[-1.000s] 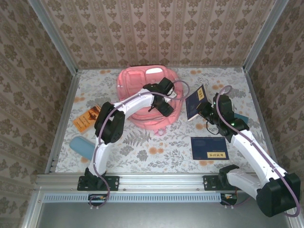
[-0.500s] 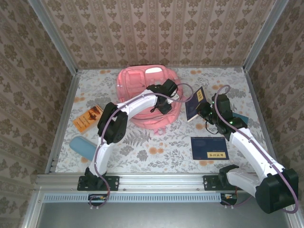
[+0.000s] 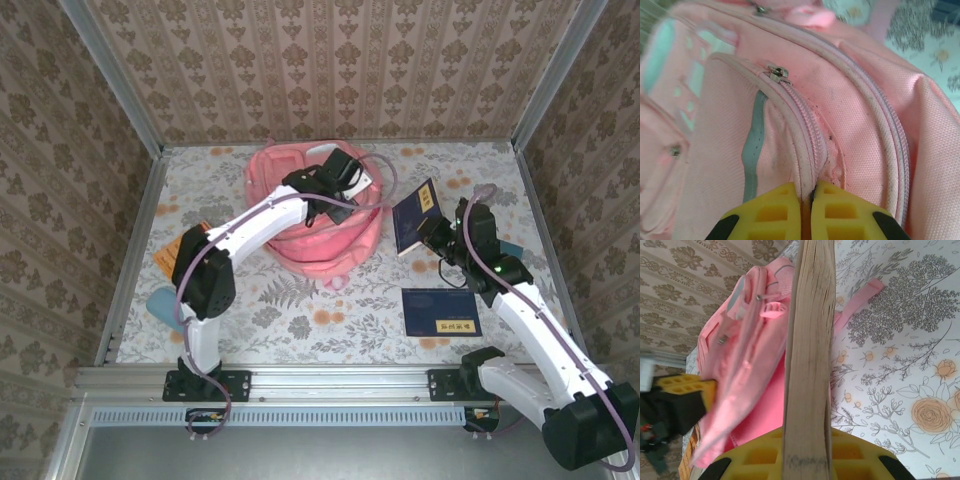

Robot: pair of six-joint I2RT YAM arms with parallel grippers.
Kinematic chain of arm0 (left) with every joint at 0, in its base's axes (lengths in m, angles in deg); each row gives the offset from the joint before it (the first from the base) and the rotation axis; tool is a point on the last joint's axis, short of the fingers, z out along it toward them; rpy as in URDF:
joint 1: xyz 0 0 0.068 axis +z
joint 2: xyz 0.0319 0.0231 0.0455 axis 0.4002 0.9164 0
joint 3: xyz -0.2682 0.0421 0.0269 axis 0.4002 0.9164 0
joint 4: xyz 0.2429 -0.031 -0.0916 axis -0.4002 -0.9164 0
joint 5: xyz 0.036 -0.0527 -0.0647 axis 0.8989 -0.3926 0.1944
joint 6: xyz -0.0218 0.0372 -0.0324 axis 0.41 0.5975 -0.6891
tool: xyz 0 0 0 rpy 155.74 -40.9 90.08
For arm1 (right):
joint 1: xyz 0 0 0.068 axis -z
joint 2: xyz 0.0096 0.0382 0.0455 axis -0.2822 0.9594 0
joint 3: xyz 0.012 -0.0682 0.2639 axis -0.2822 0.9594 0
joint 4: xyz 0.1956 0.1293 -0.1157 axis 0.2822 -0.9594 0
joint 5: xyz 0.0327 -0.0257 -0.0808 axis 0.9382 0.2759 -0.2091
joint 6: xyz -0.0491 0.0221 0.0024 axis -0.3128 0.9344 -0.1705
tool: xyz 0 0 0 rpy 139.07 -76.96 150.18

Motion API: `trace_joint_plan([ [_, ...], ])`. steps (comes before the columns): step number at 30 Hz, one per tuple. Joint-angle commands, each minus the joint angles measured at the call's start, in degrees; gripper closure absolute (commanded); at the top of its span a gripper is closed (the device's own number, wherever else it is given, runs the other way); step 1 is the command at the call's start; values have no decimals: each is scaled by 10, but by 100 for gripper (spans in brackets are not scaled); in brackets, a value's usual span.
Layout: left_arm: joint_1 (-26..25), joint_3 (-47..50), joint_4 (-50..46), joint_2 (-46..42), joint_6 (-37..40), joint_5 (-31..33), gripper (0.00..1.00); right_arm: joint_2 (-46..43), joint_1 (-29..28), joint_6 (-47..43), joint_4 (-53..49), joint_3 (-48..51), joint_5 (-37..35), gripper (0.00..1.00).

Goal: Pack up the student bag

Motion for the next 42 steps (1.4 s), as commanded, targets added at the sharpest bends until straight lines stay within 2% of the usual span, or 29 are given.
trace_joint_plan([
  [1, 1, 0, 84, -46, -17, 48, 97, -22, 2, 14, -11, -22, 25, 93],
  [9, -1, -12, 162, -54, -19, 67, 98, -18, -25, 78, 12, -16, 77, 92],
  [16, -2, -13, 175, -47, -41, 72, 100, 40, -116, 157, 171, 25, 97, 93],
  [23, -2, -18, 158, -77, -53, 48, 100, 174, -170, 193, 367, 26, 68, 93],
  [30, -1, -39, 122, -96, -68, 21, 100, 296, -191, 204, 532, 10, -9, 93],
  [35, 0, -62, 103, -89, -76, 27, 100, 385, -193, 227, 612, -12, -58, 92],
  [42, 6, -67, 98, -83, -93, 19, 100, 535, -200, 255, 638, -117, -108, 92],
])
